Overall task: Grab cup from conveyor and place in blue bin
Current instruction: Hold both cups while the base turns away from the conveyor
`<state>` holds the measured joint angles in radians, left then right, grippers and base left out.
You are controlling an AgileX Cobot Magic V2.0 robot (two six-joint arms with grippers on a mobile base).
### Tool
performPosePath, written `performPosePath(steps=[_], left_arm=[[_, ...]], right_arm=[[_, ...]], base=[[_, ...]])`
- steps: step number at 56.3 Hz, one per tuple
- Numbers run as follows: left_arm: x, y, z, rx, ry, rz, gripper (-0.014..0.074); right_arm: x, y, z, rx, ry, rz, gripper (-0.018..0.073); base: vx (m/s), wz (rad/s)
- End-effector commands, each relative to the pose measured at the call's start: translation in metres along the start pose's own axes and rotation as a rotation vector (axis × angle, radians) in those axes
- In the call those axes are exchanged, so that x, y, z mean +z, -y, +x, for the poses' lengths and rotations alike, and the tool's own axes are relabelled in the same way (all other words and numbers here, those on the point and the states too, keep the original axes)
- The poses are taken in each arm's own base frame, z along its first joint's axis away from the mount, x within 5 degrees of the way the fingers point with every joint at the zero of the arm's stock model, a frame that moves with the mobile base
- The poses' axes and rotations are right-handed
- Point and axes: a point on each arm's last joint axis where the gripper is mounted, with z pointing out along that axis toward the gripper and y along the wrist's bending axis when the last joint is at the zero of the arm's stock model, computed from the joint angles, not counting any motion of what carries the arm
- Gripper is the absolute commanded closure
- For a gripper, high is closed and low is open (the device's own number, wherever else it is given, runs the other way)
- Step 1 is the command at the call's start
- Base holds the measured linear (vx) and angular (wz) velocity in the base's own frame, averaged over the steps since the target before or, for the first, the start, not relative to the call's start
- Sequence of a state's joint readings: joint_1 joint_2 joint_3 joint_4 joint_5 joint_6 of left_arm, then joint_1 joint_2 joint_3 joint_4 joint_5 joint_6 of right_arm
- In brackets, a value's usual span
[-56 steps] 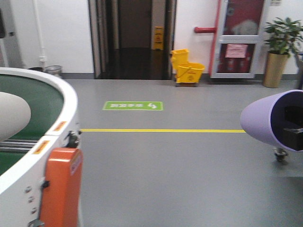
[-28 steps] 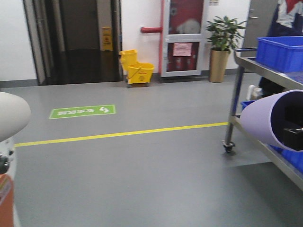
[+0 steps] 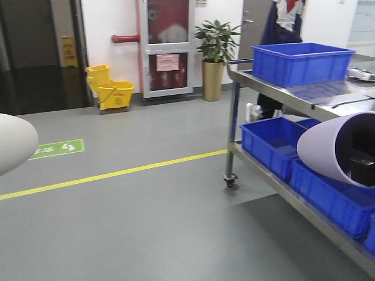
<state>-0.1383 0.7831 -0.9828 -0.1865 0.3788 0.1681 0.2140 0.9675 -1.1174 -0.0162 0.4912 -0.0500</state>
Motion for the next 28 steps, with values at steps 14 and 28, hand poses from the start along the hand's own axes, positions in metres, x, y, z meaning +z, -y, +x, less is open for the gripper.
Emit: performPosePath(steps=[14,28], left_arm=[[-0.0077,-0.0001,-0.0189,-0.013,0.131,-0.007,0.0603],[-0.0077,-0.0001,-0.0189,-0.013,0.131,-0.007,0.0603]], right_arm=[[-0.0112,0.0017,-0.0190,-0.008,0.136,0.013,0.0568],[-0.0112,0.0017,-0.0190,-0.008,0.136,0.013,0.0568]], base=[[0.22,-0.28],[0.27,-0.08]])
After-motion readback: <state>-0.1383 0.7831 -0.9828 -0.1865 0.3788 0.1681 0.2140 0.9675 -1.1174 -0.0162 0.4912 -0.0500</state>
